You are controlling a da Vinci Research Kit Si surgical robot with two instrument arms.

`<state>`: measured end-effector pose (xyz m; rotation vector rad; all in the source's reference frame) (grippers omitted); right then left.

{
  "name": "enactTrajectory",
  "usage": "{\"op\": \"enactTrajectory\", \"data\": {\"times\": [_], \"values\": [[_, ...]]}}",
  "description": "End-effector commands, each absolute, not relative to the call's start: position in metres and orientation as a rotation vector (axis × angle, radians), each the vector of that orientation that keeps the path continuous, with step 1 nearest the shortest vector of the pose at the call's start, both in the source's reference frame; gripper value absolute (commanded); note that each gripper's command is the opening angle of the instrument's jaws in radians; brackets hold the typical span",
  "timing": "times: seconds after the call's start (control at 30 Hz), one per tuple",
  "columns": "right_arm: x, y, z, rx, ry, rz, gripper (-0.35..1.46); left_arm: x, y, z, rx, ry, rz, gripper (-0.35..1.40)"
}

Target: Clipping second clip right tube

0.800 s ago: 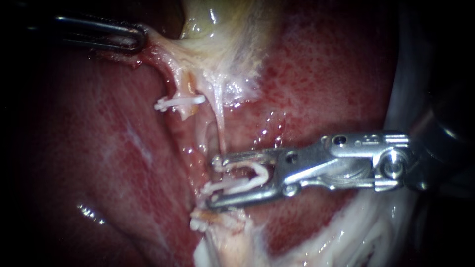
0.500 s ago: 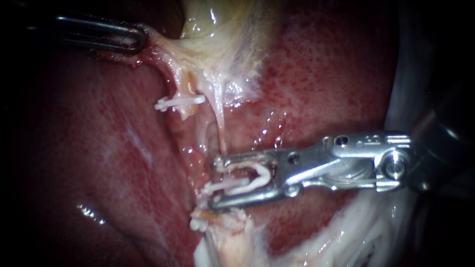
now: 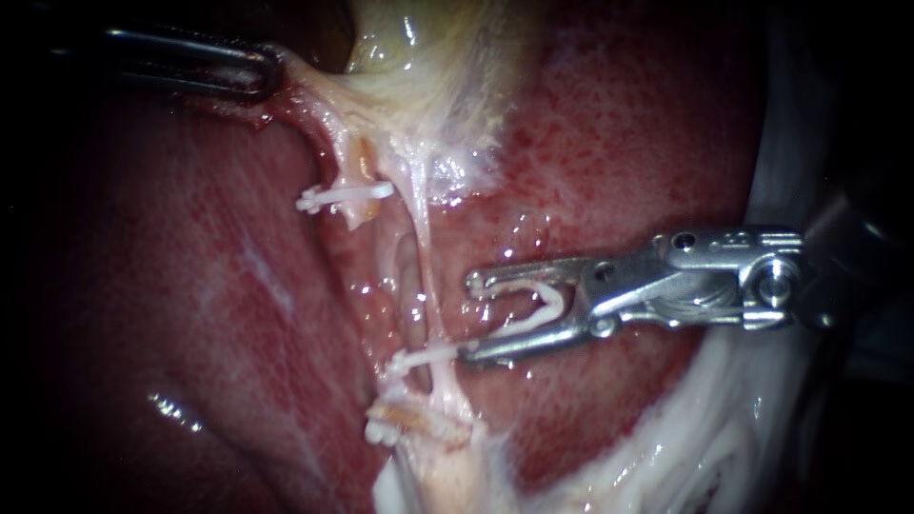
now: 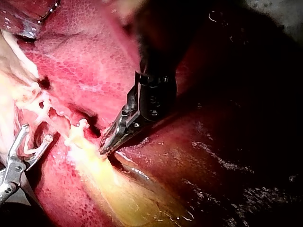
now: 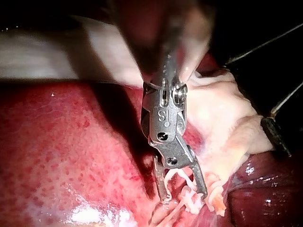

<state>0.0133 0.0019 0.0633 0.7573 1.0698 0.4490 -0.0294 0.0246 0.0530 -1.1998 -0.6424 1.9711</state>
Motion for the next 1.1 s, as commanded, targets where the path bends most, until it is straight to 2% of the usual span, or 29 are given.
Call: {"op": "enactTrajectory", "data": {"times": [0.03, 0.27, 0.5, 0.77, 0.93, 1.1], "values": [[0.0133, 0.0019, 0.0637, 0.758, 1.069, 0.445, 0.45, -0.0294, 0.0246, 0.0530, -1.200, -0.643, 1.971, -0.35], [0.0135, 0.0022, 0.0659, 0.808, 1.047, 0.451, 0.45, -0.0293, 0.0246, 0.0529, -1.200, -0.644, 1.971, -0.35], [0.0147, 0.0017, 0.0662, 0.882, 1.061, 0.461, 0.45, -0.0293, 0.0246, 0.0529, -1.200, -0.644, 1.971, -0.35], [0.0176, 0.0006, 0.0670, 0.919, 1.071, 0.463, 0.45, -0.0293, 0.0246, 0.0529, -1.199, -0.640, 1.970, -0.35], [0.0195, 0.0002, 0.0673, 0.965, 1.103, 0.475, 0.45, -0.0293, 0.0247, 0.0529, -1.199, -0.640, 1.970, -0.35], [0.0198, 0.0001, 0.0660, 1.023, 1.154, 0.488, 0.45, -0.0292, 0.0247, 0.0529, -1.198, -0.637, 1.969, -0.35]]}}
